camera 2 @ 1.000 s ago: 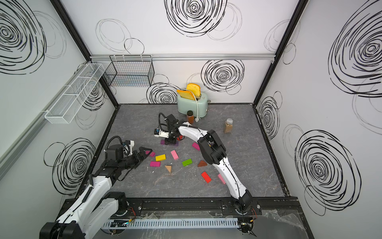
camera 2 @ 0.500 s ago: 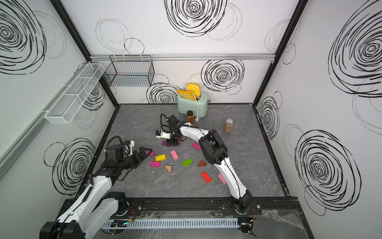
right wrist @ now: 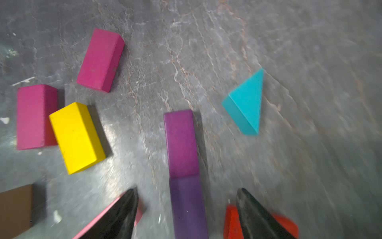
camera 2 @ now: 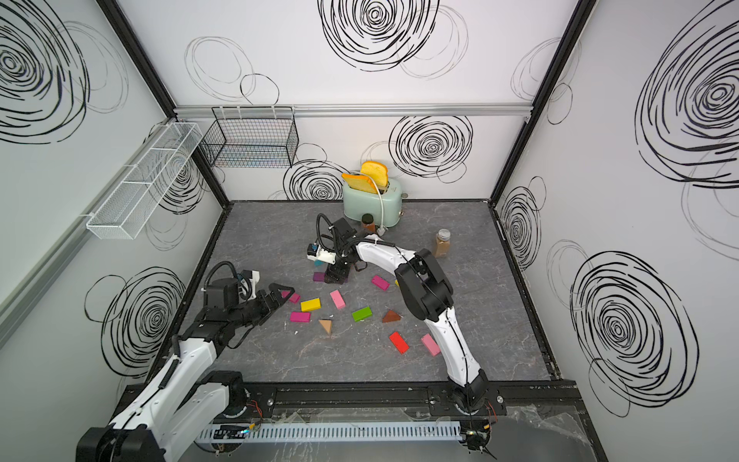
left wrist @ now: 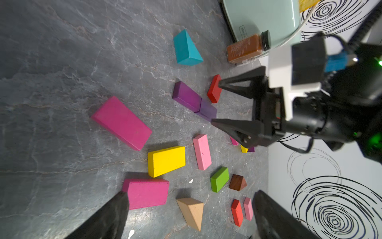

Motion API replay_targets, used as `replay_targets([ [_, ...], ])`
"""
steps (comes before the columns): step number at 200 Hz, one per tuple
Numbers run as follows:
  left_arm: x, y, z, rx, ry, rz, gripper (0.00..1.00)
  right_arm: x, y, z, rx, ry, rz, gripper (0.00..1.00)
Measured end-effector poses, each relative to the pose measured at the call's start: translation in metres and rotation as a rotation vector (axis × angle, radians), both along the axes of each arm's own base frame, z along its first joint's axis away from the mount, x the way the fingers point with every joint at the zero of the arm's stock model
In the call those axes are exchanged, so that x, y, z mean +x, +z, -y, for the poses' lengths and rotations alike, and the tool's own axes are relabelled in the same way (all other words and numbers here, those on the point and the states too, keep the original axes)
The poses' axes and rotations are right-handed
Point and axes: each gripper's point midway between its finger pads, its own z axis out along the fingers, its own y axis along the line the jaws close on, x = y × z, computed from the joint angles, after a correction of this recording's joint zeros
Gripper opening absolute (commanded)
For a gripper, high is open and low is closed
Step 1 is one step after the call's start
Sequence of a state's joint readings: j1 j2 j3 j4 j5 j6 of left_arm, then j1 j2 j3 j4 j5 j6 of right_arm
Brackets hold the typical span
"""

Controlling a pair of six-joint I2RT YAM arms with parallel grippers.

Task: Assemble a piece of candy with building blocks
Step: Adjust the building block at the center of the board.

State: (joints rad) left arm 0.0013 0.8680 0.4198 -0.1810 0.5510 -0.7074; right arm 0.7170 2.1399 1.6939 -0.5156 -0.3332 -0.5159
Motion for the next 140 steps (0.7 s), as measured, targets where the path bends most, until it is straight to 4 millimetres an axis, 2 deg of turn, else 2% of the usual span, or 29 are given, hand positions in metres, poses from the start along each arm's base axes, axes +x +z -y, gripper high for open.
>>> replay_targets([
  [26,0.013,0.018,0.006,0.049,-0.045,0.054,0.98,-0.029,0.044,0.032,0.07,-0.154,-0.015,0.79],
  [41,0.016,0.023,0.011,0.075,-0.074,0.071,0.98,-0.05,0.049,0.041,0.098,-0.214,-0.044,0.79],
  [52,0.016,0.023,0.013,0.086,-0.088,0.076,0.98,-0.068,0.038,0.044,0.091,-0.242,-0.083,0.78],
  [62,0.014,0.022,0.014,0.089,-0.095,0.071,0.98,-0.083,0.019,0.044,0.065,-0.259,-0.129,0.77],
  [83,0.013,0.021,0.016,0.088,-0.103,0.068,0.98,-0.102,-0.02,0.041,-0.011,-0.274,-0.201,0.76],
  [106,0.012,0.02,0.016,0.088,-0.104,0.063,0.98,-0.101,-0.041,0.037,-0.048,-0.289,-0.222,0.74],
  [140,0.012,0.02,0.016,0.089,-0.103,0.062,0.98,-0.087,-0.042,0.028,-0.039,-0.302,-0.197,0.7],
])
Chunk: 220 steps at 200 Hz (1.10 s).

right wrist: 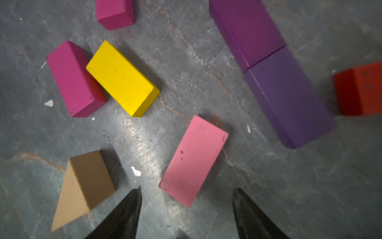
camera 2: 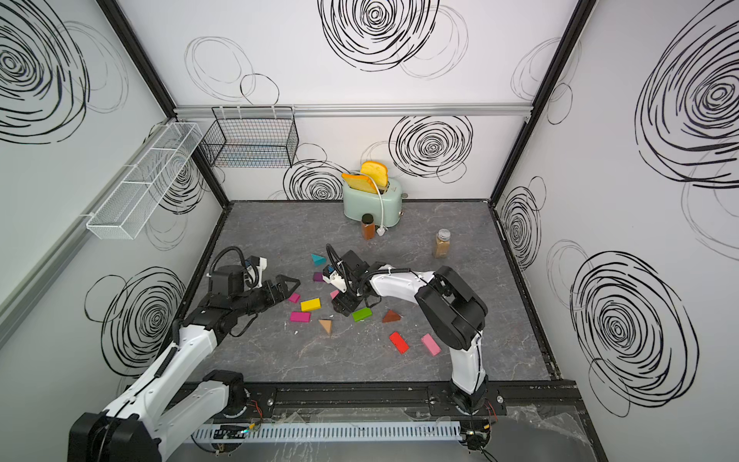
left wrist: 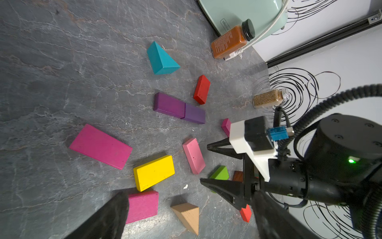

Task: Assemble a piece of candy with building blocks
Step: Adjust the building block at the center of the board.

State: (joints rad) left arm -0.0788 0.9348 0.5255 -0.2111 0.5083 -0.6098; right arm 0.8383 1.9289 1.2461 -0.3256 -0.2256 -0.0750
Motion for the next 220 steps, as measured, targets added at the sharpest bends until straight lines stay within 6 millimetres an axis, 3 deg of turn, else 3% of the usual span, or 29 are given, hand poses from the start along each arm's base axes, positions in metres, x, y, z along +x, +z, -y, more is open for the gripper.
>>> replay_targets([
  [49,-0.001,-0.003,-0.001,0.001,0.005,-0.007,0.98,0.013,-0.008,-0.014,0.006,0.003,0.019,0.62],
  [101,0.001,-0.004,-0.006,-0.001,0.021,-0.009,0.98,0.012,-0.017,-0.013,-0.069,0.042,0.072,0.43],
  [220,-0.001,-0.01,-0.005,-0.012,0.019,-0.023,0.98,0.026,-0.016,0.014,-0.205,0.076,0.172,0.53],
])
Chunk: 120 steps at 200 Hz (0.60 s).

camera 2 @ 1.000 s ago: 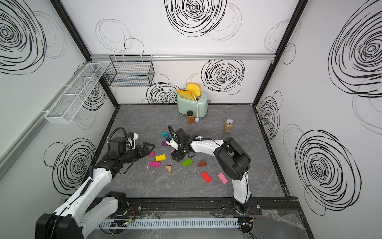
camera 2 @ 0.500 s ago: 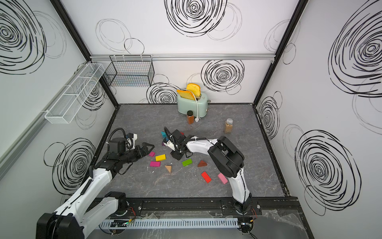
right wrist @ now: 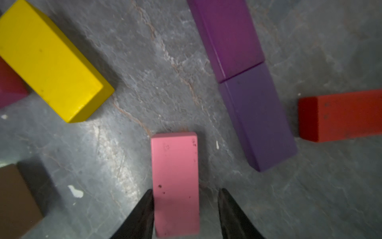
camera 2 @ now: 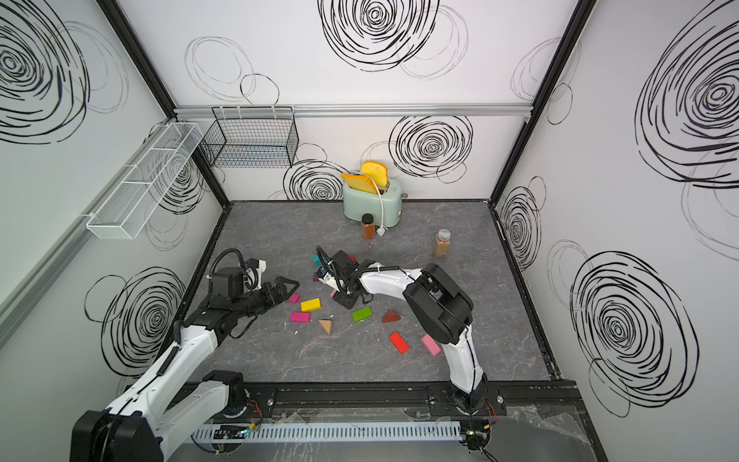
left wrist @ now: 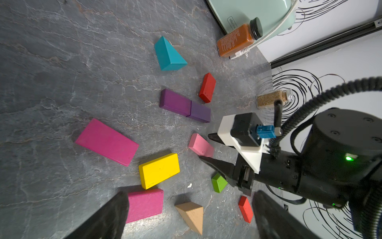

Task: Assemble a piece of candy with building blocks
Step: Adjust the building block at the center of the board.

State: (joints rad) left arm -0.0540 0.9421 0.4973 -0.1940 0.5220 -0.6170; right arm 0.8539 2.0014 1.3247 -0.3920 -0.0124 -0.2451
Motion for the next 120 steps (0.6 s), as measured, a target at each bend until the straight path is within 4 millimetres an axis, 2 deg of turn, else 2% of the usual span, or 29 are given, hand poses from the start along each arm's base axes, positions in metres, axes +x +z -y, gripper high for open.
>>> replay_targets([
  [34,0.001,0.001,0.0,-0.003,0.001,0.006,0.98,0.0,0.003,0.019,0.004,-0.033,-0.013,0.52],
  [58,0.001,0.003,0.0,-0.005,0.002,0.012,0.98,-0.005,0.004,0.024,0.032,-0.043,-0.041,0.49],
  [120,0.001,0.003,0.0,-0.007,0.004,0.013,0.98,-0.013,0.005,0.009,0.131,-0.04,-0.104,0.44],
])
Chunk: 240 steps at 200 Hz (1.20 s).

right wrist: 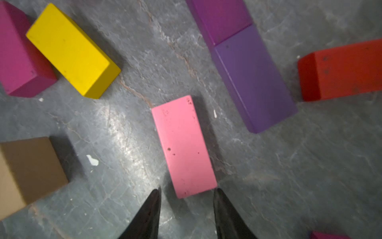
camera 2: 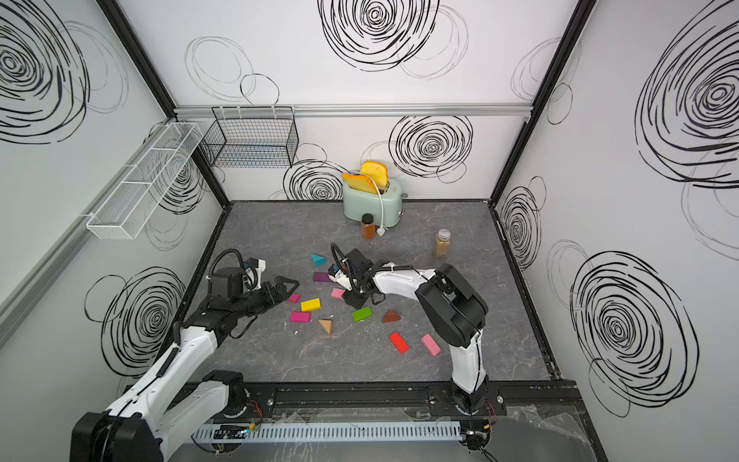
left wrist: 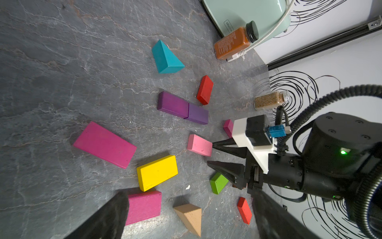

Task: Assemble a piece of candy with building blocks
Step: Adjust the building block at the center of the board.

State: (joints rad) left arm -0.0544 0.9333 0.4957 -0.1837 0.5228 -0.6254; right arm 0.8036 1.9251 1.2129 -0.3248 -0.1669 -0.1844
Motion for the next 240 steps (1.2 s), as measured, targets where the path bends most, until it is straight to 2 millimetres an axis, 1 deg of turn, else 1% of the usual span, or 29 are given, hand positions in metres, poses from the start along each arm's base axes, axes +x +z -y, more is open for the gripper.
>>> replay_targets([
  [27,0.0,0.0,0.0,0.0,0.0,0.001,0.98,0.0,0.0,-0.004,0.022,-0.013,-0.01,0.41],
  [57,0.0,0.0,0.0,0.0,0.0,0.0,0.98,-0.001,-0.008,-0.004,0.014,-0.033,-0.028,0.4],
  [124,0.0,0.0,0.0,0.0,0.0,0.001,0.98,0.005,-0.008,-0.007,0.029,-0.099,-0.029,0.37],
  [154,0.0,0.0,0.0,0.0,0.0,0.001,0.98,0.009,-0.007,-0.009,0.046,-0.142,-0.033,0.36],
  [240,0.0,0.0,0.0,-0.001,-0.001,0.001,0.98,0.011,-0.008,-0.014,0.117,-0.248,-0.044,0.36],
])
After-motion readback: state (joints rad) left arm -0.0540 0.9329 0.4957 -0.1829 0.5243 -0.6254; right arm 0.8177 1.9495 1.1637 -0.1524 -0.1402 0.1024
